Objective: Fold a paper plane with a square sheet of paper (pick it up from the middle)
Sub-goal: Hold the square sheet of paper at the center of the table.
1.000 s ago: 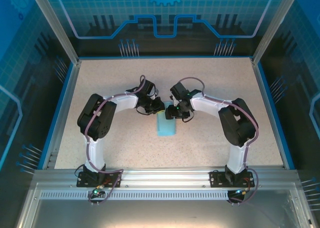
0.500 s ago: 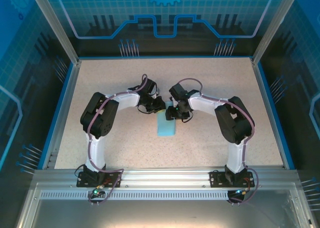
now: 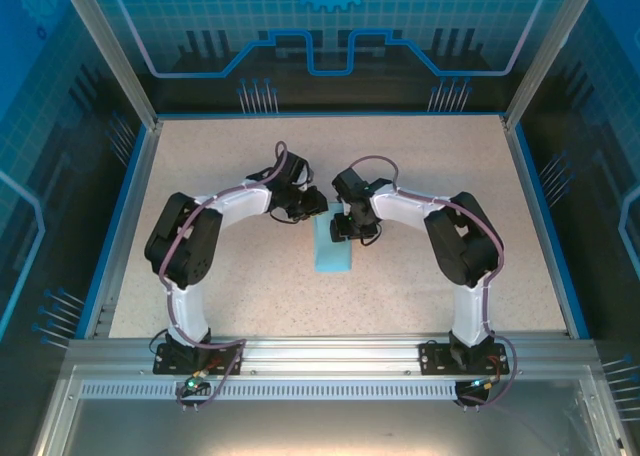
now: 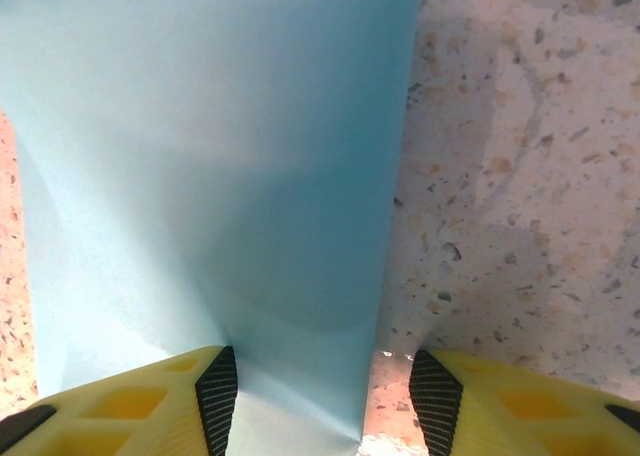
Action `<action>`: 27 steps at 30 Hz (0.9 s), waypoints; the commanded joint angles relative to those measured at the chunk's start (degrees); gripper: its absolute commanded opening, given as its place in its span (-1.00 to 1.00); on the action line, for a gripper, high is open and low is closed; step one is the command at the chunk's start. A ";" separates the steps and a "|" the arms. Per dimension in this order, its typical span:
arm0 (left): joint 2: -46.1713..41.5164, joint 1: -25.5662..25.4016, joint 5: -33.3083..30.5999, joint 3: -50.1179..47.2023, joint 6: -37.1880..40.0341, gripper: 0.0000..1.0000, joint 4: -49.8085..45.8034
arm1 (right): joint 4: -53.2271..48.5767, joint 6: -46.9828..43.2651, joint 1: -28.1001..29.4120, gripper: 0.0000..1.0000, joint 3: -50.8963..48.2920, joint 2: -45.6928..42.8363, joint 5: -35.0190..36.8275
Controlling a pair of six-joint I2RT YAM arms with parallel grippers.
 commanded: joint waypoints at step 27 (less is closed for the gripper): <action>-2.91 1.28 -1.37 -5.50 -2.65 -0.55 1.67 | -4.31 3.33 2.66 0.31 1.89 8.06 4.97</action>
